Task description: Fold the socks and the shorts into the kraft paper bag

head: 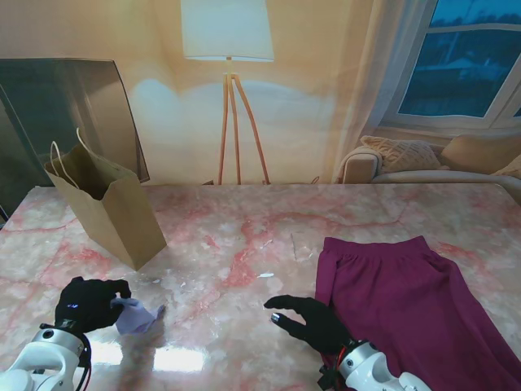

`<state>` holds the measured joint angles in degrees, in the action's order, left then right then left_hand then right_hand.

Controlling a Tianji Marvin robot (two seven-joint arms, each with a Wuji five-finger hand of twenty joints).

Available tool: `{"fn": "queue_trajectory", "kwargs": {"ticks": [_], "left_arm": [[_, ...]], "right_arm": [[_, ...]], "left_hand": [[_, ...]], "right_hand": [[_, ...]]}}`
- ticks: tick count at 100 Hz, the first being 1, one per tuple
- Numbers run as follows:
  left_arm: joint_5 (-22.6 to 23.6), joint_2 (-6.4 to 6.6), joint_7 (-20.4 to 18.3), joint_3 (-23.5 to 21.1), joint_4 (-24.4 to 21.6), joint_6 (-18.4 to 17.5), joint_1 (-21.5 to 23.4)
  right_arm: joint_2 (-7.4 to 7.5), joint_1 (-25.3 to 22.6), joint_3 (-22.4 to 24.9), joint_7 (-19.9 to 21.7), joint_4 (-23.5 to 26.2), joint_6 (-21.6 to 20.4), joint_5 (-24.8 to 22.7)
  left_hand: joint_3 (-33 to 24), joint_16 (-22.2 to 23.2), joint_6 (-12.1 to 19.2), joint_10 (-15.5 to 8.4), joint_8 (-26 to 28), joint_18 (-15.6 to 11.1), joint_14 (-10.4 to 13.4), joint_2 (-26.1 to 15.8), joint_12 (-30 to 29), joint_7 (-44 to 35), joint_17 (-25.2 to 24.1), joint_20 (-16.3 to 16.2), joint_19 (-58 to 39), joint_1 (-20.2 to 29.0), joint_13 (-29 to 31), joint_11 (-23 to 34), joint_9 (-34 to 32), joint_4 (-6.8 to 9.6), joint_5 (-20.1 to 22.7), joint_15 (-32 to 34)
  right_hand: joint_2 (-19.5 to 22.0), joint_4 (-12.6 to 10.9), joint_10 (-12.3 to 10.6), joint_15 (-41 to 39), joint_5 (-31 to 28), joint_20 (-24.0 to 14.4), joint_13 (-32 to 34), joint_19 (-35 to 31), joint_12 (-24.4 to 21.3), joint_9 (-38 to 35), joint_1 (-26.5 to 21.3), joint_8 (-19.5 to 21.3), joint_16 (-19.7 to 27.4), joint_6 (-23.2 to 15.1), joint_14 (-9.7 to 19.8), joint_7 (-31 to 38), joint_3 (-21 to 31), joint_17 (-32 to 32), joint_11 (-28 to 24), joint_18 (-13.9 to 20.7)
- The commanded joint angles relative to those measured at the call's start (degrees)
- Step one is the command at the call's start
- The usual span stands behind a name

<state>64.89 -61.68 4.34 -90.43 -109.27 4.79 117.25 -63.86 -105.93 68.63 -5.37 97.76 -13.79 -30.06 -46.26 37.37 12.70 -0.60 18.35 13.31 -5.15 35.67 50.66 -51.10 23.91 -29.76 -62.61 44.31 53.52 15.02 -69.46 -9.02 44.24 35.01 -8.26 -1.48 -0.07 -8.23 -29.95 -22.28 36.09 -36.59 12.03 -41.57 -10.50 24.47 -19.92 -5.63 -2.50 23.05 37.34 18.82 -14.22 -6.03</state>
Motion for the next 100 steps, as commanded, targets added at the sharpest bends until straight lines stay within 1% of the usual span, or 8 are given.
{"fn": "queue_trajectory", "kwargs": {"ticks": [1, 29, 47, 53, 60, 64, 82, 100], "left_arm": [[-0.5, -0.40, 0.1, 0.5, -1.4, -0.5, 0.1], [-2.1, -0.75, 2.5, 3.2, -5.1, -1.7, 1.0], [-6.2, -1.17, 3.8, 5.9, -5.7, -1.7, 0.7], [-7.2, -1.17, 3.1, 6.3, -5.7, -1.4, 0.5], [-8.4, -1.19, 2.5, 7.0, -4.9, -0.7, -0.4], [-9.2, -1.18, 2.0, 7.4, -4.3, -0.2, -0.9], [-11.4, -0.88, -0.6, 8.9, -0.2, 1.1, -3.6], [-12.2, -0.54, -2.4, 10.6, 4.0, 2.6, -6.2]], "right_arm": [[0.10, -0.3, -0.2, 0.2, 0.2, -0.1, -0.1], [0.05, -0.5, 0.0, 0.0, 0.3, 0.0, -0.1], [0.06, -0.7, 0.1, -0.1, 0.2, -0.3, -0.2], [0.01, -0.8, 0.3, -0.3, 0.2, -0.3, -0.2], [-0.01, -1.0, 0.4, -0.4, 0.2, -0.4, -0.2], [0.00, -1.0, 0.4, -0.4, 0.2, -0.4, -0.2], [0.03, -1.0, 0.4, -0.2, 0.2, -0.4, -0.2], [0.05, -0.8, 0.3, -0.1, 0.2, -0.3, -0.1]], "left_hand": [[-2.0, 0.7, 0.8, -0.9, -0.3, 1.4, 0.5, -0.3, -0.8, -2.1, 0.2, 0.0, -1.7, 0.4, 1.6, 0.3, -2.1, -1.99, 3.8, 1.7], [-1.9, -0.2, -1.5, -1.0, -2.7, 1.3, 0.9, -0.4, -5.9, -1.2, 1.9, 0.1, -3.1, -1.0, 4.8, 2.8, -4.0, -2.06, 5.8, 2.3], [-1.8, -0.9, -3.0, -1.1, -3.7, 1.0, 0.9, -0.5, -9.5, -0.7, 2.7, 0.2, -3.9, -2.2, 7.2, 3.9, -5.9, -2.21, 6.7, 2.8], [-1.5, -1.4, -3.4, -1.1, -4.0, 0.7, 2.1, -0.7, -10.7, -0.6, 2.9, 0.2, -4.1, -2.5, 8.3, 4.3, -6.3, -2.23, 6.8, 2.7], [-1.4, -1.6, -3.7, -1.0, -4.1, 0.9, 1.9, -0.6, -11.1, -0.6, 3.0, 0.2, -4.4, -2.5, 8.6, 4.8, -6.5, -2.17, 6.9, 2.9], [-1.0, -1.5, -4.0, -0.9, -3.8, 1.2, 0.6, -0.3, -11.1, -0.9, 2.8, 0.1, -4.6, -2.4, 8.4, 5.3, -6.5, -2.20, 6.9, 3.1], [-0.2, -1.1, -4.1, -0.9, -3.0, 1.6, 0.5, 1.2, -11.2, -1.8, 2.6, -0.1, -5.0, -2.1, 8.2, 6.0, -6.6, -2.34, 7.1, 3.9], [0.0, -0.8, -3.6, -1.2, -1.2, 2.0, 0.2, 6.2, -10.9, -4.7, 3.3, -0.5, -6.2, -2.9, 8.5, 6.5, -7.6, -3.69, 6.7, 5.7]], "right_hand": [[0.7, 2.6, -0.9, -1.4, -0.4, -2.1, 1.7, -1.5, 0.5, -1.3, -0.2, 0.6, -1.2, -1.4, -0.5, 0.4, -0.6, 0.1, -1.1, -0.2], [0.7, 2.6, -0.9, -1.3, -0.4, -2.1, 1.6, -1.5, 0.6, -1.3, -0.3, 0.6, -1.2, -1.4, -0.4, 0.4, -0.6, 0.2, -1.1, -0.2], [0.7, 2.6, -1.0, -1.3, -0.3, -2.1, 1.5, -1.5, 0.6, -1.2, -0.2, 0.6, -1.2, -1.5, -0.4, 0.4, -0.6, 0.1, -1.0, -0.1], [0.7, 2.6, -0.9, -1.3, -0.5, -2.1, 1.5, -1.5, 0.6, -1.2, -0.3, 0.7, -1.2, -1.4, -0.4, 0.5, -0.6, 0.1, -1.0, -0.2], [0.7, 2.6, -1.0, -1.2, -0.5, -2.1, 1.4, -1.5, 0.6, -1.3, -0.3, 0.7, -1.2, -1.4, -0.4, 0.5, -0.5, 0.1, -1.0, -0.2], [0.7, 2.6, -0.9, -1.2, -0.4, -2.1, 1.4, -1.5, 0.6, -1.2, -0.2, 0.6, -1.2, -1.3, -0.4, 0.4, -0.5, 0.1, -1.0, -0.1], [0.7, 2.6, -1.0, -1.2, -0.5, -2.1, 1.4, -1.5, 0.6, -1.1, -0.2, 0.6, -1.2, -1.3, -0.3, 0.4, -0.5, 0.1, -1.0, -0.1], [0.7, 2.6, -1.0, -1.2, -0.5, -2.1, 1.4, -1.5, 0.6, -1.2, -0.3, 0.7, -1.2, -1.4, -0.3, 0.4, -0.5, 0.2, -1.0, -0.1]]}}
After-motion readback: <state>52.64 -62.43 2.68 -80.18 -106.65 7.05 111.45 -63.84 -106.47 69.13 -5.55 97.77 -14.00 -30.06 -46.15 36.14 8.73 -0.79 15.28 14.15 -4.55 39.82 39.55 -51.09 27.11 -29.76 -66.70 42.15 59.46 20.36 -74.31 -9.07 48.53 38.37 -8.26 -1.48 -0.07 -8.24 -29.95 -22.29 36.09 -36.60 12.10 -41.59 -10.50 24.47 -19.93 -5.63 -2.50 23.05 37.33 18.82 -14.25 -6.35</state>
